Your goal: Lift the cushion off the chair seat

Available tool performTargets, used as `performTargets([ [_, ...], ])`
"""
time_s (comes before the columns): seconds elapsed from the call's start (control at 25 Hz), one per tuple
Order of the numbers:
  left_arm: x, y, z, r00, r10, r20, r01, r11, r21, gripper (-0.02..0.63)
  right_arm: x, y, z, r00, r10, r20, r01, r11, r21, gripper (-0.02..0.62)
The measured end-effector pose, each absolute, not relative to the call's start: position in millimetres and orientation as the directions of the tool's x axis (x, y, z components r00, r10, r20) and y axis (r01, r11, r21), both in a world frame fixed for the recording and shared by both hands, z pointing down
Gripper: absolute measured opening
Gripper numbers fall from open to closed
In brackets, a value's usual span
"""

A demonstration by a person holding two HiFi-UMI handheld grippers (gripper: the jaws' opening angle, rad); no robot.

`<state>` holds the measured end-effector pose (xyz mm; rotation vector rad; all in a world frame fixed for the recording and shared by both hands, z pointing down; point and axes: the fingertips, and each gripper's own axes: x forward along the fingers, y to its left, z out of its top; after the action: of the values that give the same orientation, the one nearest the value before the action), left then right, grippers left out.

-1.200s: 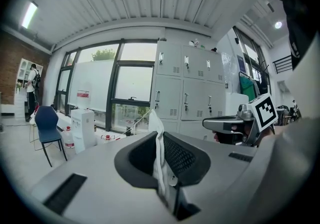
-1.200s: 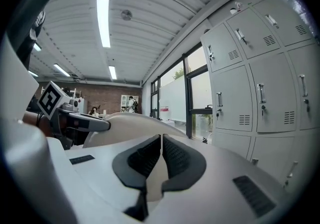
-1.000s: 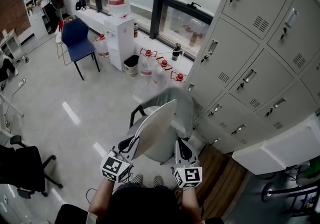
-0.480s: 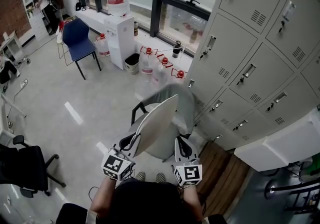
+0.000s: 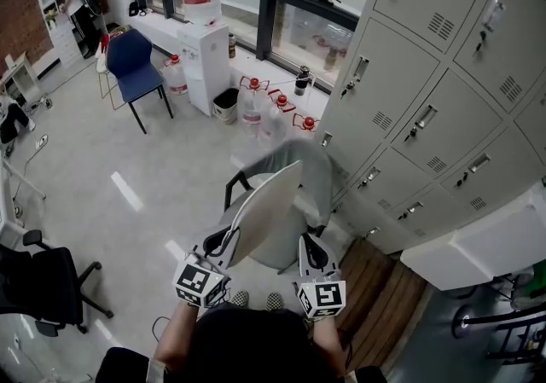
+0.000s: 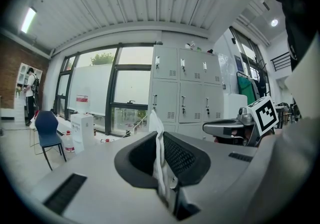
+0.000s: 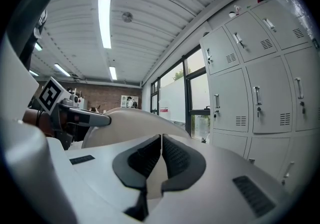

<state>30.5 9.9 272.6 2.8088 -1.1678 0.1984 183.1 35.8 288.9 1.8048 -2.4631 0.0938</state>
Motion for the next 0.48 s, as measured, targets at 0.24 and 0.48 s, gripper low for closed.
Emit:
performTargets([
  [0.24, 28.4, 12.4, 276.0, 0.702, -0.694, 0.161, -0.707, -0.706, 0.035, 0.04, 180.6, 38.5, 289.2, -0.295, -0.95, 0.106, -0.955, 0.297, 0.003, 0.034],
  [0.48, 29.0, 13.9, 276.7, 0.701, -0.694, 0.164, -0.707, -0.707, 0.029, 0.04, 180.0, 39.2, 288.5, -0.293, -0.951, 0.105, -0.956, 0.295, 0.004, 0.034],
])
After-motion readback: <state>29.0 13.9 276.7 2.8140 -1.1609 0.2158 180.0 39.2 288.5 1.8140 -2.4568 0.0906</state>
